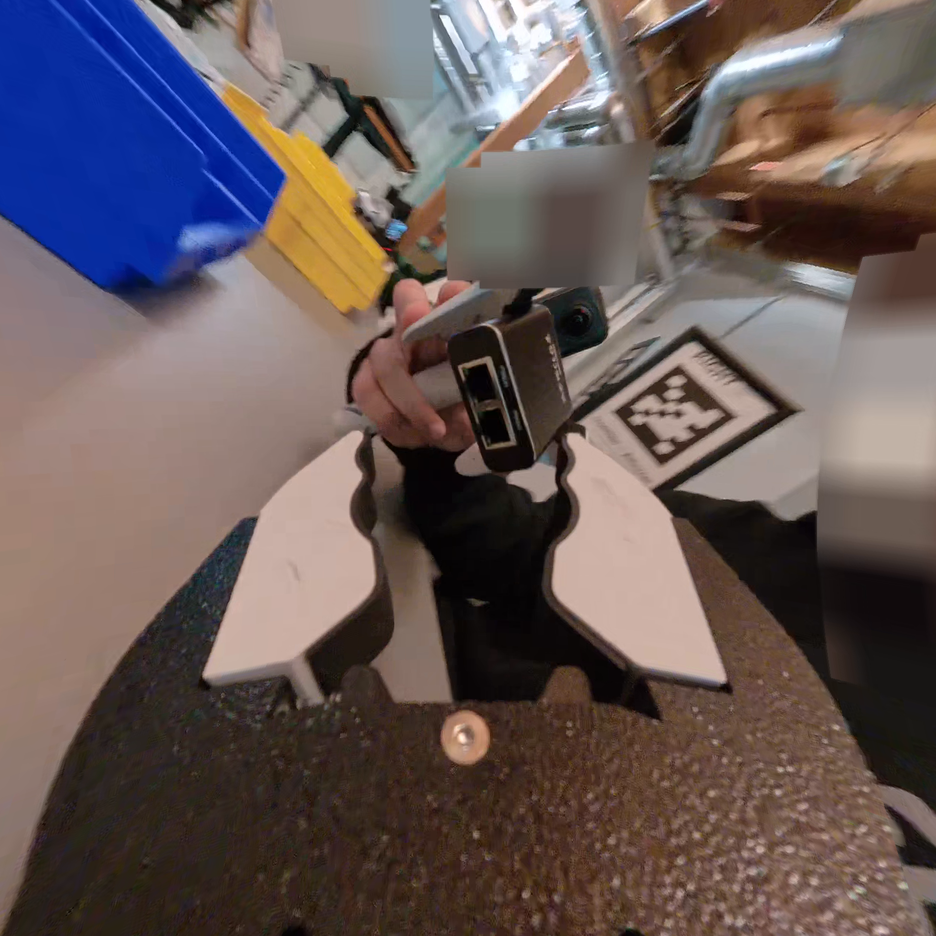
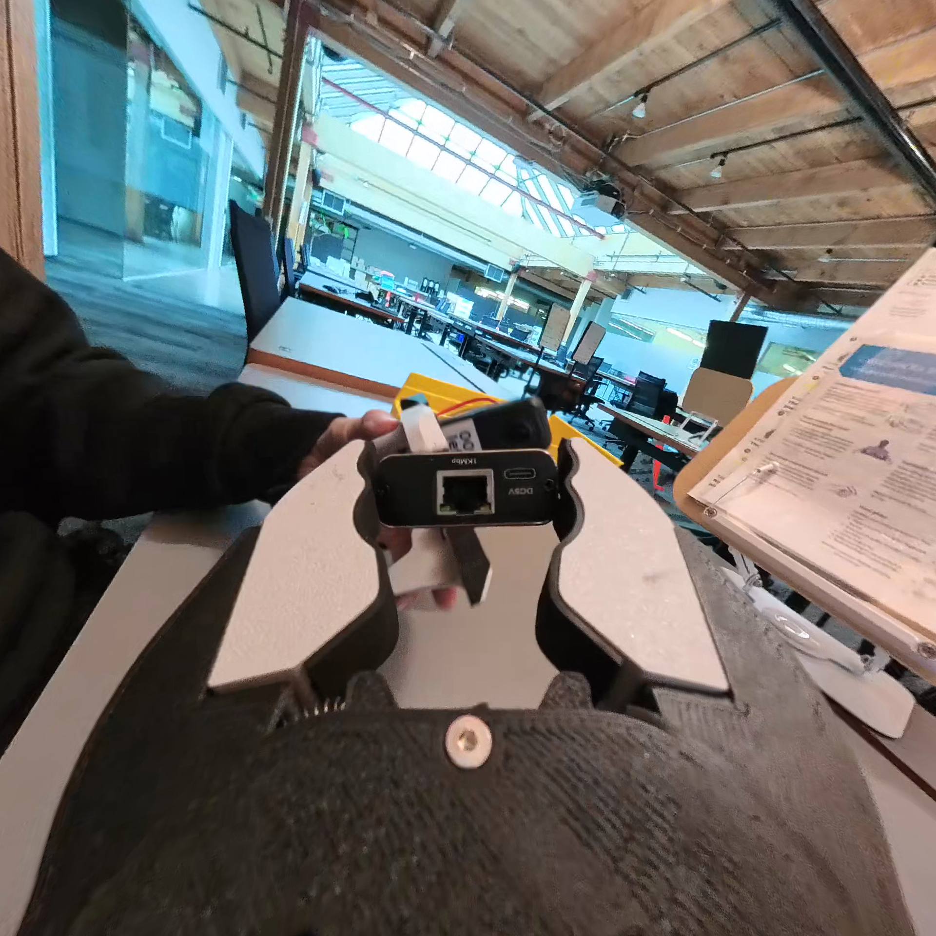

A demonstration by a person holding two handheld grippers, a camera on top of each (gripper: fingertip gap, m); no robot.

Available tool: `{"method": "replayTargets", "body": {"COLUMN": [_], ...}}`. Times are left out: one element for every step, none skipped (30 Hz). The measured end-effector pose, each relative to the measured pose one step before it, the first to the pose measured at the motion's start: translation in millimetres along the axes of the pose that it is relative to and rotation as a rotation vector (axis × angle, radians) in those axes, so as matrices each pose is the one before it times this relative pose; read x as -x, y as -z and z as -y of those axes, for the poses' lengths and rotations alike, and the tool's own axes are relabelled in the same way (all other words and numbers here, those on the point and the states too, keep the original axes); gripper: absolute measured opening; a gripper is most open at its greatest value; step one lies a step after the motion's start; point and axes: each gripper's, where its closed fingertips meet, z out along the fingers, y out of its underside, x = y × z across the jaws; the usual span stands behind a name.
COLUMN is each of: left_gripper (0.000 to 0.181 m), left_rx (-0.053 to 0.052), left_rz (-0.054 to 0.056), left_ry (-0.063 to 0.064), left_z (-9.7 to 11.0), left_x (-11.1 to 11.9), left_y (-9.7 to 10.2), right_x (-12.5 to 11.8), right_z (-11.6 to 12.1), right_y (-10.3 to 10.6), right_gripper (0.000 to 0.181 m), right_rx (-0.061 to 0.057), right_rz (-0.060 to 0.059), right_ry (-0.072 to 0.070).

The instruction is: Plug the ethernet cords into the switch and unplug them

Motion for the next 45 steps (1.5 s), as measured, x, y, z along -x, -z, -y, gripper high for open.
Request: {"method": "replayTargets", "body": {"left_gripper": [0.065,0.061,0.056,0.051,0.046,0.041,0.035,0.030,0.025,0.024,0.024,0.024,0.024,0.024,0.024,0.024,0.024,0.024,0.024,0.024,0.024,0.024,0.024,0.024,0.024,0.024,0.024,0.024,0.024,0.023,0.023,0.024,0.024,0.026,0.028,0.030,0.036,0.041,0.046,0.052,0.051,0.051,0.050,0.048,0.047], "left_rx": [-0.0035,-0.0012,-0.0004,-0.0030,-0.0106,-0.0170,-0.0198,-0.0178,0.0060,0.0132,0.0110,0.0134,0.0163,0.0129,0.0064,0.0009,-0.0040,-0.0079,-0.0061,0.0075,0.0059,-0.0010,0.0000,0.0032,-0.0011,-0.0075,-0.0077,-0.0092,-0.0057,0.0008,-0.0038,-0.0119,-0.0090,-0.0078,-0.0147,-0.0204,-0.0145,-0.0066,-0.0059,-0.0124,-0.0223,-0.0261,-0.0236,-0.0173,-0.0124], "left_rz": [-0.0726,-0.0598,-0.0554,-0.0699,-0.0703,-0.0335,-0.0175,0.0214,0.0383,0.0556,0.0681,0.0522,0.0315,0.0357,0.0482,0.0441,0.0260,0.0069,-0.0081,-0.0138,0.0005,0.0005,-0.0033,0.0029,0.0080,0.0087,0.0079,0.0083,0.0110,0.0156,0.0189,0.0090,-0.0054,-0.0051,0.0066,0.0177,0.0224,0.0292,0.0388,0.0337,0.0286,0.0308,0.0298,0.0350,0.0497], "left_ry": [0.0572,0.0491,0.0331,0.0205,0.0210,0.0114,-0.0301,-0.0255,-0.0081,-0.0175,-0.0175,0.0023,0.0126,0.0006,-0.0118,-0.0097,0.0026,0.0143,0.0165,0.0103,0.0068,0.0040,0.0035,0.0001,0.0005,0.0005,0.0064,0.0050,-0.0034,-0.0074,-0.0058,-0.0004,0.0050,-0.0022,-0.0144,-0.0168,-0.0233,-0.0300,-0.0342,-0.0458,-0.0508,-0.0514,-0.0587,-0.0656,-0.0740], "left_z": [-3.94,-3.19,-2.61,-1.92,-0.38,1.33,2.22,2.66,0.47,-0.23,-0.05,-0.27,-0.73,-0.79,-0.31,-0.03,0.37,0.65,0.25,-1.37,-1.18,-0.11,0.01,-0.36,0.02,0.80,0.56,0.98,0.95,0.21,0.77,1.89,1.44,1.52,2.85,4.24,4.04,3.77,4.33,5.66,7.44,8.59,8.85,8.68,9.15], "left_x": [-1.93,-1.73,-2.49,-5.89,-6.90,-2.59,-1.34,2.46,4.29,5.54,6.06,3.44,0.26,0.38,2.18,2.41,1.25,-0.21,-1.71,-2.13,-0.37,-0.31,-0.88,-0.13,0.68,0.94,0.86,1.01,1.47,2.06,2.45,1.50,0.27,0.00,0.70,1.29,1.26,1.70,2.53,1.10,-0.48,-1.20,-2.32,-2.48,-1.13], "left_y": [-4.89,-5.20,-5.17,-4.32,-3.27,-1.74,0.28,1.24,2.37,2.88,2.40,1.65,0.81,0.22,-0.17,-0.63,-0.71,-0.71,-0.75,-0.87,-0.94,-0.39,-0.22,-0.23,0.08,-0.07,-0.18,-0.03,0.50,1.03,1.09,1.03,0.83,0.98,1.28,2.21,3.35,4.45,5.56,6.68,7.58,8.26,8.77,9.97,11.38], "right_x": [3.40,4.36,2.46,-0.07,0.82,-0.15,-2.45,-1.00,-0.46,-1.11,-1.32,-3.00,-3.03,0.34,1.78,2.61,2.92,1.24,0.00,0.36,0.20,-0.82,0.57,0.14,-0.75,-0.46,-0.91,-1.12,-0.25,-0.24,-0.94,-0.23,1.17,0.85,1.27,0.01,-0.71,0.30,-2.22,-1.92,-2.41,-2.61,-0.79,-1.64,-1.30], "right_z": [0.64,1.04,-0.32,-2.61,-3.96,-2.18,-4.82,-8.46,-10.76,-11.24,-8.94,-5.53,-3.58,-1.72,1.03,2.48,1.19,-0.32,0.06,1.36,2.08,2.33,0.88,-0.72,-1.06,-0.65,-0.98,-1.82,-3.03,-4.66,-3.58,-0.54,-0.11,-0.10,-0.37,-0.32,1.57,3.12,4.54,2.67,0.79,0.18,-0.71,-0.37,-1.23], "right_y": [-2.08,-1.64,-1.29,-0.95,-0.49,0.45,0.85,1.00,0.97,0.35,-0.42,-1.33,-2.17,-2.51,-2.28,-1.60,-1.82,-1.77,-1.09,-0.26,0.29,0.52,0.40,-0.05,-0.15,-0.17,-0.21,-0.73,-1.01,-1.40,-1.40,-1.19,-1.09,-1.08,-0.75,-0.36,0.56,1.35,2.02,2.01,1.92,1.80,1.33,1.32,0.51], "right_gripper": [0.068,0.068,0.068,0.068,0.068,0.067,0.068,0.067,0.066,0.066,0.068,0.080,0.092,0.098,0.095,0.087,0.083,0.082,0.080,0.079,0.076,0.076,0.075,0.075,0.074,0.074,0.074,0.074,0.075,0.074,0.074,0.074,0.074,0.074,0.074,0.074,0.074,0.074,0.074,0.074,0.074,0.074,0.074,0.073,0.073], "right_rx": [-0.0004,-0.0074,-0.0031,0.0102,0.0163,0.0041,0.0253,0.0552,0.0762,0.0821,0.0632,0.0361,0.0197,0.0060,-0.0147,-0.0261,-0.0136,-0.0024,-0.0056,-0.0175,-0.0205,-0.0203,-0.0103,-0.0019,-0.0029,-0.0074,-0.0053,0.0030,0.0120,0.0266,0.0262,0.0043,-0.0026,-0.0113,-0.0122,-0.0049,-0.0134,-0.0233,-0.0359,-0.0232,-0.0126,-0.0092,-0.0017,-0.0057,0.0040], "right_rz": [0.0114,0.0242,0.0131,-0.0036,0.0037,-0.0001,-0.0132,-0.0042,-0.0038,-0.0113,-0.0174,-0.0312,-0.0265,0.0056,0.0175,0.0175,0.0170,0.0068,-0.0052,-0.0049,-0.0058,-0.0100,0.0019,0.0020,-0.0029,0.0004,-0.0042,-0.0138,-0.0066,0.0014,-0.0078,-0.0066,0.0141,0.0122,0.0130,0.0055,0.0050,0.0165,-0.0024,0.0033,-0.0004,-0.0054,0.0080,-0.0050,-0.0036], "right_ry": [0.0131,-0.0014,-0.0049,0.0039,0.0109,0.0044,0.0111,0.0285,0.0362,0.0332,0.0322,0.0225,-0.0096,-0.0407,-0.0384,-0.0191,-0.0145,-0.0127,-0.0014,0.0053,0.0028,0.0000,-0.0012,-0.0013,0.0009,-0.0064,-0.0069,0.0045,0.0042,-0.0060,-0.0140,-0.0261,-0.0456,-0.0398,-0.0333,-0.0299,-0.0262,-0.0327,-0.0312,-0.0311,-0.0202,-0.0141,-0.0186,-0.0066,-0.0011]}}
